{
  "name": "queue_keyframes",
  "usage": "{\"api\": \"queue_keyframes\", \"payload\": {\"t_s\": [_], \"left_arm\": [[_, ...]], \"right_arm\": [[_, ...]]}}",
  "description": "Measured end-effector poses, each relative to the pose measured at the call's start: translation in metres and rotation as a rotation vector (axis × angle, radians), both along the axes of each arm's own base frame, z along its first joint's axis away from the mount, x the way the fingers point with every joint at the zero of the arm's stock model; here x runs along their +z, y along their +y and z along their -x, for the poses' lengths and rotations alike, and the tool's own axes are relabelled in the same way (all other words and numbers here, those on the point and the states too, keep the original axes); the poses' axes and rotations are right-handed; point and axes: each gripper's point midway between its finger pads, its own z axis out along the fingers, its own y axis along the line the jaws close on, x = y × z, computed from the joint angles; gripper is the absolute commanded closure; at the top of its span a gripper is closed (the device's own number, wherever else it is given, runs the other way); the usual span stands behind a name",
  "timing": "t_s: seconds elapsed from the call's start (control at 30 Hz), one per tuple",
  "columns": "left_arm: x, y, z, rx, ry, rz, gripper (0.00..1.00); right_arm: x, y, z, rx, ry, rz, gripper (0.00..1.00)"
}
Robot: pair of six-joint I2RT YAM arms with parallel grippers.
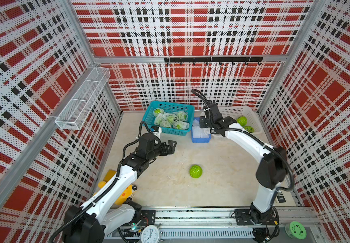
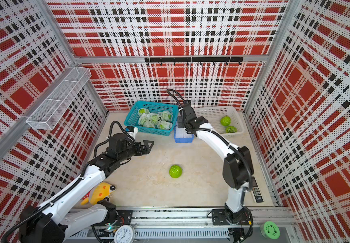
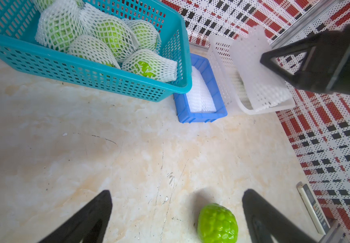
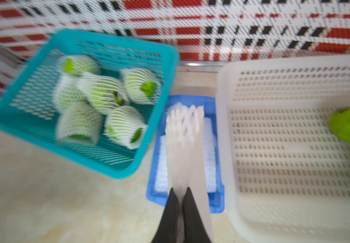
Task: Sleeve custard apples in foam nets
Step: Pick up the foam net from the storage box.
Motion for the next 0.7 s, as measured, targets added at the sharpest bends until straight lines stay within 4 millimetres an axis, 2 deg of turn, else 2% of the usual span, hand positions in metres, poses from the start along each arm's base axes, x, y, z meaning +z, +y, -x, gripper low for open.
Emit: {"api": "queue_keyframes", "payload": {"t_s": [0.13, 0.27, 0.47, 0.7], "left_arm": [[0.005, -0.009, 0.006, -0.055, 0.003, 0.036, 0.01], [0.015, -0.026, 0.014, -0.145, -0.008, 0.123, 0.07], [0.026, -0.053, 0.034, -0.278, -0.013, 0.239, 0.16], [0.037, -0.092, 0.065, -0.443, -0.042, 0.284, 0.25]], "right_arm": [[0.029, 0.009, 0.042, 0.159, -0.044, -0.121, 1.0], [0.038, 0.014, 0.085, 0.296, -0.08, -0.229, 1.0], [0.018, 0.01, 0.142, 0.455, -0.14, -0.306, 1.0], [0.005, 0.012, 0.193, 0.651, -0.27, -0.382, 1.0]]}}
